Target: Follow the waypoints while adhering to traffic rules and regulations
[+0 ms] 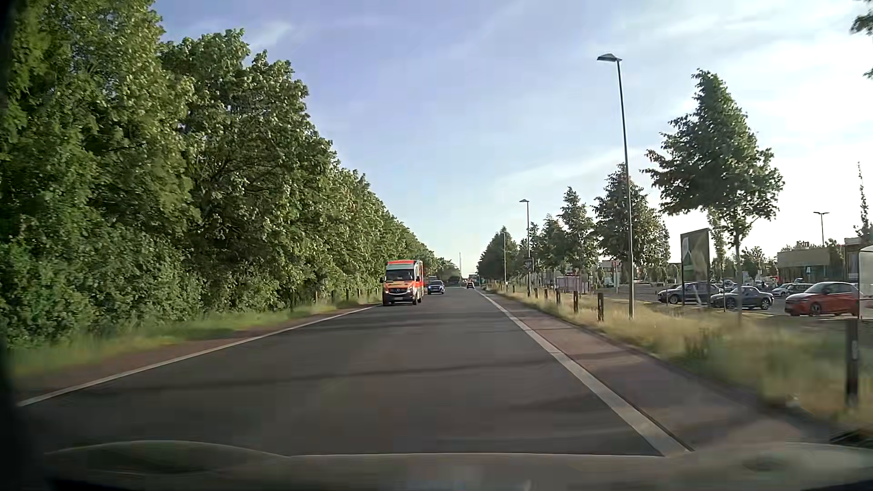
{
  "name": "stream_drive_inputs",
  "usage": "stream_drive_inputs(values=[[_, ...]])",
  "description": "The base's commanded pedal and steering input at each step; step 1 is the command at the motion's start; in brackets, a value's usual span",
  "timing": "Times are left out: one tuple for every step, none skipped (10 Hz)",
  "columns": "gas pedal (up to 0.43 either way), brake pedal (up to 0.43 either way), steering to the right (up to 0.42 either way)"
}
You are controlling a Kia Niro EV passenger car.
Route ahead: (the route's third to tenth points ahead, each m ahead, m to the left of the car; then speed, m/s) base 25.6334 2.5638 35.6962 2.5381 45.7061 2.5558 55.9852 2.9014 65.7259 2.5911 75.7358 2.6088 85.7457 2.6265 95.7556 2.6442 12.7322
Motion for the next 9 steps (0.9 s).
stream_drive_inputs(values=[[0.047, 0.030, 0.004], [0.047, 0.030, 0.004], [0.039, 0.030, 0.004], [0.028, 0.030, 0.004], [0.020, 0.030, 0.003], [0.008, 0.030, 0.003], [0.000, 0.030, 0.003], [0.000, 0.030, 0.003], [0.000, 0.030, 0.003]])
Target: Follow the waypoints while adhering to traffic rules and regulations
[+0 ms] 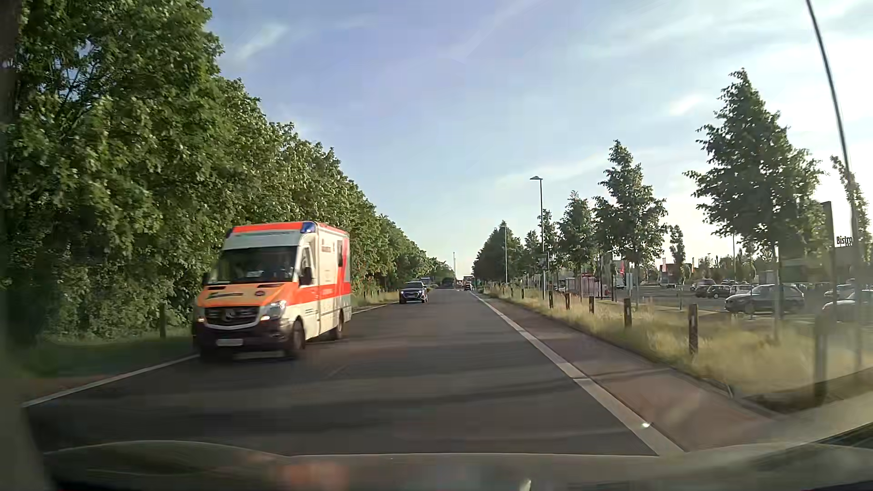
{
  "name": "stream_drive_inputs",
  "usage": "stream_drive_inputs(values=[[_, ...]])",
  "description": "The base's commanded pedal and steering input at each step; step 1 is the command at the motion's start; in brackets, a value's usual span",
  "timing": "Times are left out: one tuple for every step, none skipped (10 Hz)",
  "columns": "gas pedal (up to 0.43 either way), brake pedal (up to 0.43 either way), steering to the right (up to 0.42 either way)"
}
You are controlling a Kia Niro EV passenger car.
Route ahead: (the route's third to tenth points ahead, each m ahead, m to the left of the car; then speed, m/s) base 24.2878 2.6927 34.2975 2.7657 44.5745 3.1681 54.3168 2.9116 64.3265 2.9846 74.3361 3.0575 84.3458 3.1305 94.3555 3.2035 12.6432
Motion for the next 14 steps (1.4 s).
stream_drive_inputs(values=[[0.000, 0.030, 0.002], [0.000, 0.030, 0.001], [0.000, 0.030, 0.001], [0.000, 0.030, 0.001], [0.000, 0.030, 0.001], [0.000, 0.030, 0.001], [0.000, 0.030, 0.001], [0.000, 0.030, 0.000], [0.000, 0.030, -0.002], [0.000, 0.030, -0.003], [0.000, 0.030, -0.003], [0.000, 0.030, -0.002], [0.000, 0.030, -0.002], [0.000, 0.030, -0.002]])
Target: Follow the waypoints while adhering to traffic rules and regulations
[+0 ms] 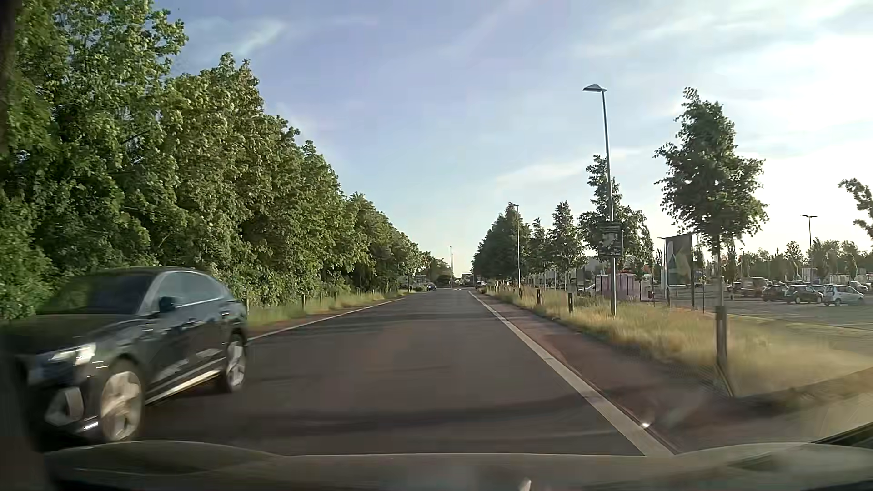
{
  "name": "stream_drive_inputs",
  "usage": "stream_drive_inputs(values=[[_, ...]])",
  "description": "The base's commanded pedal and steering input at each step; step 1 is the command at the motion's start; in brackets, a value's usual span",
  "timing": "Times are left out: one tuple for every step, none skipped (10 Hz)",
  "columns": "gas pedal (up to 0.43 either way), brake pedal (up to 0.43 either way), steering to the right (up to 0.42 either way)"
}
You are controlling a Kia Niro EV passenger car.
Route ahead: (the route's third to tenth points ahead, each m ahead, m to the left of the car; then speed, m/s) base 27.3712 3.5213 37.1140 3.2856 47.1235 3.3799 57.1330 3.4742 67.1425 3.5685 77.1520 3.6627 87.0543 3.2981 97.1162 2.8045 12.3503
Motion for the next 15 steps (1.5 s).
stream_drive_inputs(values=[[0.000, 0.030, -0.002], [0.000, 0.030, -0.002], [0.000, 0.030, -0.002], [0.000, 0.030, -0.001], [0.000, 0.030, 0.000], [0.000, 0.030, 0.001], [0.000, 0.030, 0.001], [0.000, 0.030, 0.000], [0.000, 0.030, 0.000], [0.000, 0.030, -0.001], [0.000, 0.030, -0.002], [0.000, 0.030, -0.002], [0.000, 0.037, -0.003], [0.000, 0.030, -0.004], [0.000, 0.030, -0.004]])
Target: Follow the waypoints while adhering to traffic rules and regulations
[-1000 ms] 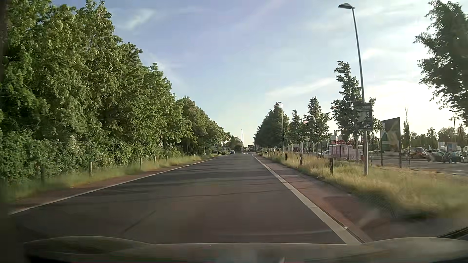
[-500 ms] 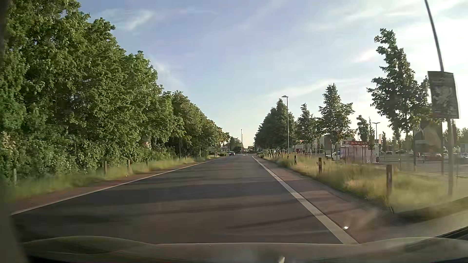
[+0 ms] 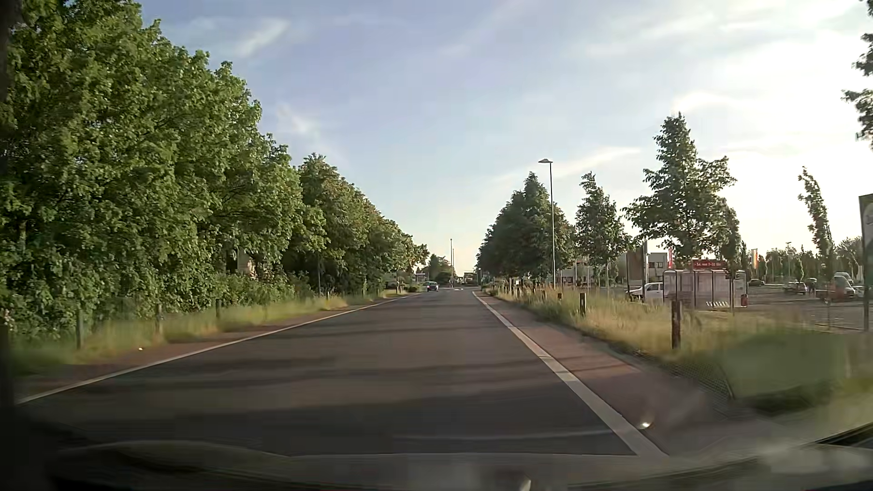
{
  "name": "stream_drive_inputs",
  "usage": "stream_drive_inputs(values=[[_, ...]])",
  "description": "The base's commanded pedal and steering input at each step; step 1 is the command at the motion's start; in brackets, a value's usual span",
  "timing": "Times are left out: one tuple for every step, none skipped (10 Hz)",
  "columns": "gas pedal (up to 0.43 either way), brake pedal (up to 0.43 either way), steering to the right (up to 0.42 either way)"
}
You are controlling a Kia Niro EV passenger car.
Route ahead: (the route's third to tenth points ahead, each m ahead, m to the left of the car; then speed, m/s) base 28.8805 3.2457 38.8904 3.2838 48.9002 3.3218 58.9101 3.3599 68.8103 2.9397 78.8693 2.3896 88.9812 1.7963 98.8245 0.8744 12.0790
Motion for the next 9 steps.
stream_drive_inputs(values=[[0.000, 0.030, -0.004], [0.008, 0.030, -0.004], [0.008, 0.030, -0.003], [0.008, 0.030, -0.004], [0.008, 0.030, -0.004], [0.008, 0.030, -0.004], [0.008, 0.030, -0.003], [0.008, 0.030, -0.003], [0.008, 0.030, -0.003]])
